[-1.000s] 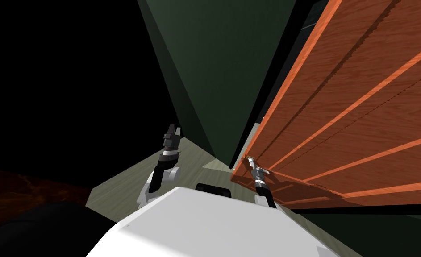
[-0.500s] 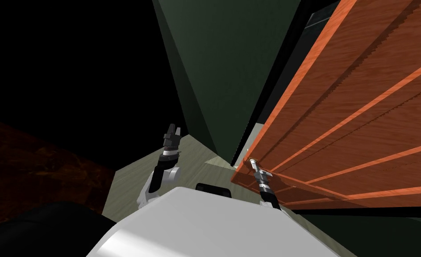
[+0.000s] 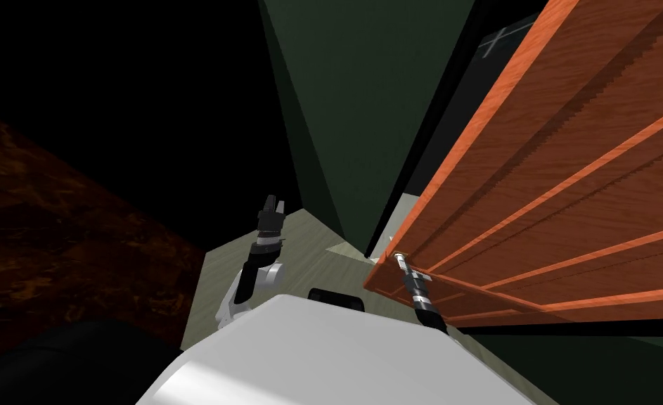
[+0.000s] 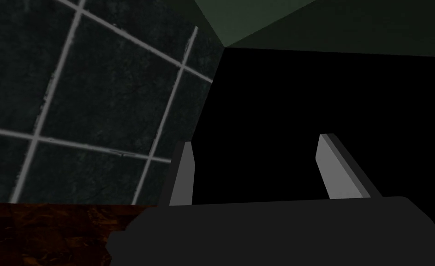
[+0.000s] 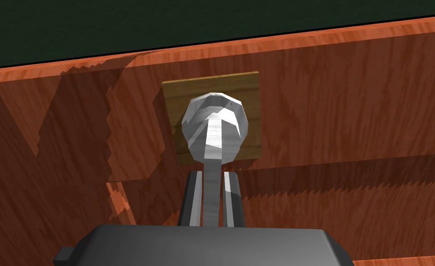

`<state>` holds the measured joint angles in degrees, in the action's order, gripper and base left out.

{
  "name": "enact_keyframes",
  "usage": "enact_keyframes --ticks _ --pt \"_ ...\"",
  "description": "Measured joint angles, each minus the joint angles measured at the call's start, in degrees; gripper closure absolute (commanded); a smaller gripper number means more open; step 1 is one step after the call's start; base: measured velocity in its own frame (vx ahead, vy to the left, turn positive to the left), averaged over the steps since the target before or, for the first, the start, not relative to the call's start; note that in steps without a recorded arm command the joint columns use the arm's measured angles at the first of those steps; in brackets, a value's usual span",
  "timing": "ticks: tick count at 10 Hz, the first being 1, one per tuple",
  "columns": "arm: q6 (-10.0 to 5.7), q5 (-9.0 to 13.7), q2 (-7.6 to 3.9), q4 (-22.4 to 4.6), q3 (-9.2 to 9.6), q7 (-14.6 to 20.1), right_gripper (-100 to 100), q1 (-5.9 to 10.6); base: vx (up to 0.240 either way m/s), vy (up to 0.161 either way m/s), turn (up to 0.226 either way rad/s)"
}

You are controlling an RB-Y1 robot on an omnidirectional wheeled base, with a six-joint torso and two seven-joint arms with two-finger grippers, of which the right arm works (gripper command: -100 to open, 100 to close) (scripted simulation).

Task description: Pull the door open

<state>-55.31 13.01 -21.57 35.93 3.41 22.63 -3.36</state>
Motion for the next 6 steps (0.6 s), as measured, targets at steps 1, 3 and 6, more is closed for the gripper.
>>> enact_keyframes --ticks 1,3,6 --pt "-0.78 -0.2 -0.58 0.0 0.6 0.8 100 -0.45 -0.231 -0.046 0.113" --pt "-2.96 -0.7 -1.77 -0.8 1.93 2.3 100 -1.28 -0.243 -0.048 0.145" --pt "-4.38 -1.4 -2.75 0.3 3.47 3.9 100 -3.64 -0.175 -0.05 0.107"
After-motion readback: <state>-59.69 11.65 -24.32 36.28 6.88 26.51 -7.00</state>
